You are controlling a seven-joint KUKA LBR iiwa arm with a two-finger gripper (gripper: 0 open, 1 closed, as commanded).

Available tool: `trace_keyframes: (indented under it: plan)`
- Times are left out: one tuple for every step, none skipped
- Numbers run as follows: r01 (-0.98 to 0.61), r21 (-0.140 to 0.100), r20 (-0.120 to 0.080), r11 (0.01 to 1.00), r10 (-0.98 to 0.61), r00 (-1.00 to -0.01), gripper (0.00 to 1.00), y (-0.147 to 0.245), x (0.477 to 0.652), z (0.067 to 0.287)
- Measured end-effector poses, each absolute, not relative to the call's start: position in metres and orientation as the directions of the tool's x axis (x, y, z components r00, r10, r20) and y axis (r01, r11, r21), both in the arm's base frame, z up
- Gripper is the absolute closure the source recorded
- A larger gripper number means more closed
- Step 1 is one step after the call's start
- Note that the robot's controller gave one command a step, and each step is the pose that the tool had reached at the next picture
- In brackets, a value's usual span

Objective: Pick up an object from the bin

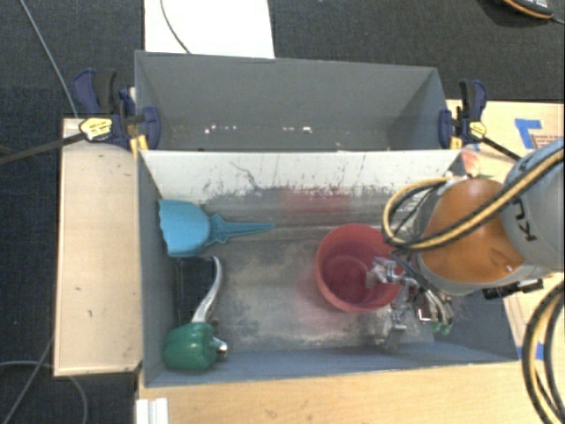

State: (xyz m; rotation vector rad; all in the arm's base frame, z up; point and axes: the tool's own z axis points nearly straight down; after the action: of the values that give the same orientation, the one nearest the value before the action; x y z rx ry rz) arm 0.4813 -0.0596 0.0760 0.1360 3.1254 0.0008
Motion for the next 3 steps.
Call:
trace_keyframes:
  plan:
    - [0.016,0.003,-0.012,1.0,0.016,-1.0,1.0,-0.0511,0.4827,0.0732]
    - [0.015,0.003,-0.012,1.0,0.015,-1.0,1.0,-0.0511,0.4828,0.0732]
    - [0.007,0.004,-0.016,1.0,0.007,-1.0,1.0,-0.0525,0.4846,0.0734]
